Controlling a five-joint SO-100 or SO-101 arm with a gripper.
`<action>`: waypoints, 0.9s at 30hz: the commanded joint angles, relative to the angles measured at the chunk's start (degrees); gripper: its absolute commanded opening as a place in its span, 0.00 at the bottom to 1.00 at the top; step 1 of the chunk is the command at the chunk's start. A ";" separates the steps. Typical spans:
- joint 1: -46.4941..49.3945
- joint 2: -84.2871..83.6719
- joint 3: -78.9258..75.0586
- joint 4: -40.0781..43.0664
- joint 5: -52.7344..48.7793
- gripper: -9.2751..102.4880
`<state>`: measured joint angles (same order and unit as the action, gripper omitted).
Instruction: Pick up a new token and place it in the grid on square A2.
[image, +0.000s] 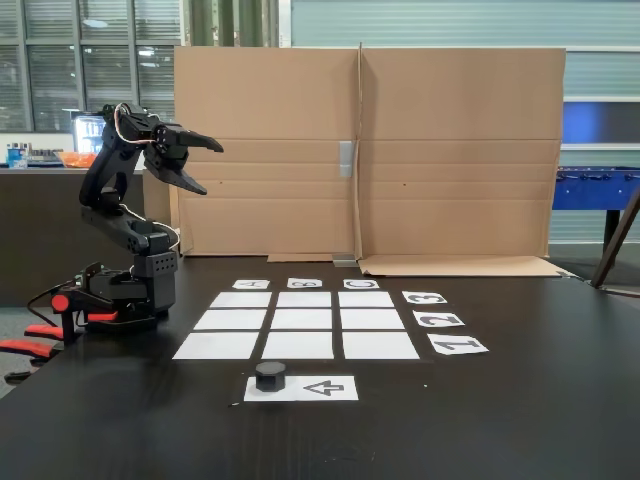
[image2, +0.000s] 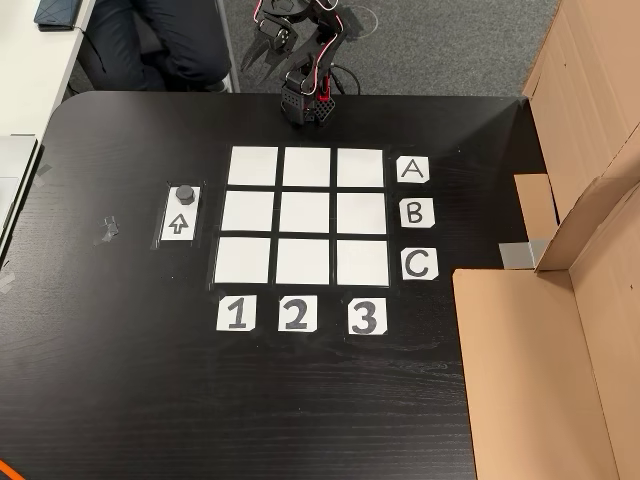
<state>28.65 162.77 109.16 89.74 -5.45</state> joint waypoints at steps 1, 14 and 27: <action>11.60 -17.84 -0.88 -0.09 -1.05 0.38; 11.16 -18.02 -0.88 0.00 -0.88 0.38; 11.16 -22.59 -6.24 0.44 -0.79 0.38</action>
<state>39.38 140.80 105.73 89.91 -6.24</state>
